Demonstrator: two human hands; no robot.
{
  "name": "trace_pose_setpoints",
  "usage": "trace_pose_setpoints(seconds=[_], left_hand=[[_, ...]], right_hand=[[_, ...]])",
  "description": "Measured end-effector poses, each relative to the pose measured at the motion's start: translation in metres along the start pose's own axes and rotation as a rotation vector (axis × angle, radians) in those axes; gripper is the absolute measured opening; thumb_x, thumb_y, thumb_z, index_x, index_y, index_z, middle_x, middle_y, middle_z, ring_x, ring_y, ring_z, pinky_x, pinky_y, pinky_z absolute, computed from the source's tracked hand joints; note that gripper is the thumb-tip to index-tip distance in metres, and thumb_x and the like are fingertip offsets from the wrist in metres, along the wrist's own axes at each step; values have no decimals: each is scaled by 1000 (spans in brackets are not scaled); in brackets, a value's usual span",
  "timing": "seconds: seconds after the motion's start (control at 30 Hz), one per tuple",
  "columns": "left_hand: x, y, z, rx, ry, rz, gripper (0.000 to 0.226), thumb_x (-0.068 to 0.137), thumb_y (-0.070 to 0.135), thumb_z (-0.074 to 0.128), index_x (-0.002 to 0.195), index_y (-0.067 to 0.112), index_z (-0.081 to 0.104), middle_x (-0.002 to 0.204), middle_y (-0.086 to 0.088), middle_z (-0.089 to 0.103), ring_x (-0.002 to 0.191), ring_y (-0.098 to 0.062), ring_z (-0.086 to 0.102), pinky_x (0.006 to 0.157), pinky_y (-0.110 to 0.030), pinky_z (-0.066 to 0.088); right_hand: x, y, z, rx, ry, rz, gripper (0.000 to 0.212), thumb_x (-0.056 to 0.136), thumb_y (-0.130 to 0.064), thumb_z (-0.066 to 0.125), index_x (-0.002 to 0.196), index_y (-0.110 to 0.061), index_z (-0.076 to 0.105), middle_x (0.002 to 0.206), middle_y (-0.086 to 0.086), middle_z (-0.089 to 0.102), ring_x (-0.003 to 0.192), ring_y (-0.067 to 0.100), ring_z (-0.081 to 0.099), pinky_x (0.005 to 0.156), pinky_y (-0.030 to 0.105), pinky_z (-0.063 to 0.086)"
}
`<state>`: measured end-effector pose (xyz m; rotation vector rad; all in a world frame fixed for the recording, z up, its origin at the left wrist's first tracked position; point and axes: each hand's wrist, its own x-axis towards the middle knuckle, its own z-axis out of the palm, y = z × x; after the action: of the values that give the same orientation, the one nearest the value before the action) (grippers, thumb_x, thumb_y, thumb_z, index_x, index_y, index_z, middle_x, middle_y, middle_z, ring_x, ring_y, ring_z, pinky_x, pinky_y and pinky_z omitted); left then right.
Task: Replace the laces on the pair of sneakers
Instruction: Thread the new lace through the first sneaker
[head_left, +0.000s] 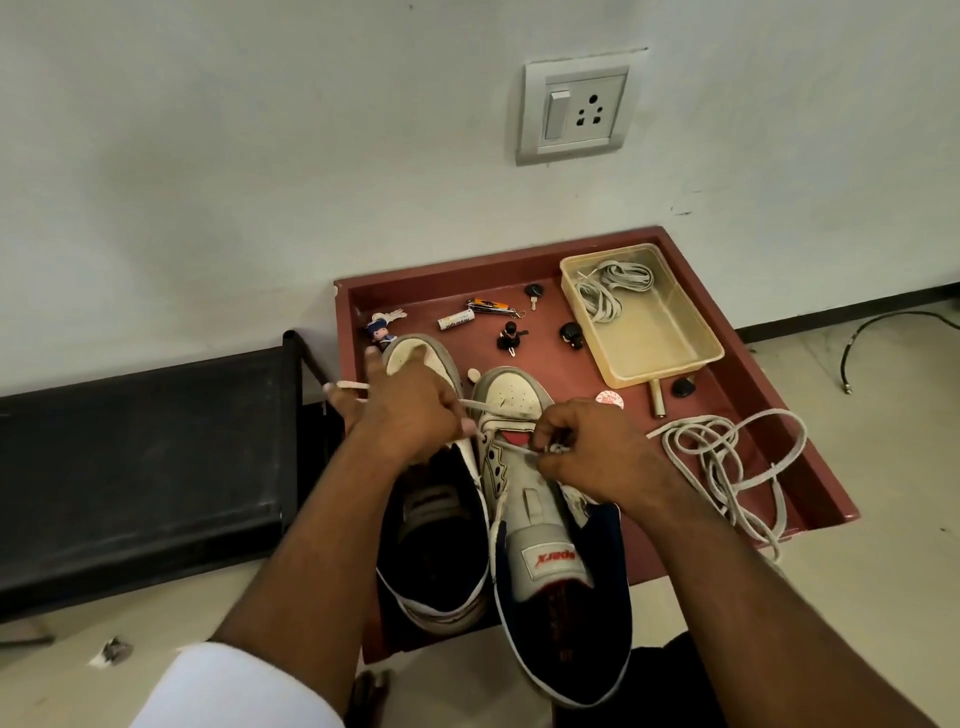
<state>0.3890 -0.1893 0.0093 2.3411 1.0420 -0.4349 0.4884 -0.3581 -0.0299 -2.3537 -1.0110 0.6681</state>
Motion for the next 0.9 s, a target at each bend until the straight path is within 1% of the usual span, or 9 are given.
trace_pose_setpoints(seconds=[0.23, 0.37, 0.5, 0.6, 0.63, 0.7, 0.77, 0.83, 0.9], left_hand=[[-2, -76, -62, -306, 751, -334, 7, 92, 26, 63, 94, 26, 70, 155, 3, 31, 149, -32, 10, 107, -75, 7], [4, -71, -49, -433, 604, -175, 7, 88, 32, 66, 82, 36, 64, 152, 0, 39, 147, -34, 19, 109, -75, 8], [4, -38, -32, -452, 501, -23, 12, 85, 41, 68, 78, 32, 64, 108, 9, 65, 114, -16, 53, 114, -66, -3], [-1, -16, -19, -344, 375, 160, 12, 90, 35, 68, 94, 25, 72, 124, 10, 59, 109, -7, 45, 107, -11, -2], [2, -14, -13, -302, 315, 194, 12, 89, 33, 70, 96, 24, 74, 132, 9, 55, 117, -8, 42, 104, -13, -3], [11, -16, -3, -192, 167, 179, 10, 85, 33, 75, 91, 41, 74, 145, 9, 48, 143, -21, 25, 116, -44, -11], [22, -21, 3, -84, 32, 191, 32, 79, 38, 78, 71, 66, 64, 141, 11, 54, 149, -25, 18, 116, -64, -6], [26, -21, 5, -17, 28, 194, 36, 78, 39, 78, 62, 66, 60, 143, 11, 53, 150, -24, 15, 116, -64, -6], [21, -14, 3, 21, 119, 212, 21, 84, 33, 74, 86, 53, 70, 155, 11, 36, 151, -23, 5, 115, -56, -16]], right_hand=[[-3, 0, -2, 16, -22, -11, 9, 76, -21, 75, 77, -22, 67, 90, -6, 62, 84, 9, 58, 74, 27, 49], [-2, -2, -3, 15, -7, -2, 7, 77, -18, 76, 79, -17, 69, 89, -5, 61, 82, 10, 57, 70, 23, 47], [-2, 1, 1, 79, 19, 9, 14, 77, -22, 79, 70, -23, 66, 83, -9, 60, 77, 4, 57, 66, 21, 44], [0, 7, 0, 234, 175, 53, 14, 80, -22, 78, 81, -28, 66, 93, -11, 61, 85, 4, 58, 72, 21, 46], [2, 9, -1, 236, 225, 67, 18, 82, -19, 75, 94, -29, 67, 102, -11, 60, 91, 5, 58, 80, 23, 47], [4, 13, 1, 194, 184, 88, 34, 87, -11, 68, 120, -21, 65, 114, -4, 61, 103, 11, 57, 92, 26, 46], [5, 15, 6, 138, 101, 93, 35, 89, -8, 62, 123, -16, 64, 110, 0, 64, 95, 10, 57, 82, 19, 42], [5, 17, 10, 122, 114, 126, 28, 89, -10, 64, 114, -19, 68, 94, -11, 62, 78, 0, 55, 67, 6, 37], [6, 17, 9, 140, 150, 144, 14, 86, -10, 67, 91, -23, 69, 79, -20, 57, 71, -6, 52, 62, 5, 36]])
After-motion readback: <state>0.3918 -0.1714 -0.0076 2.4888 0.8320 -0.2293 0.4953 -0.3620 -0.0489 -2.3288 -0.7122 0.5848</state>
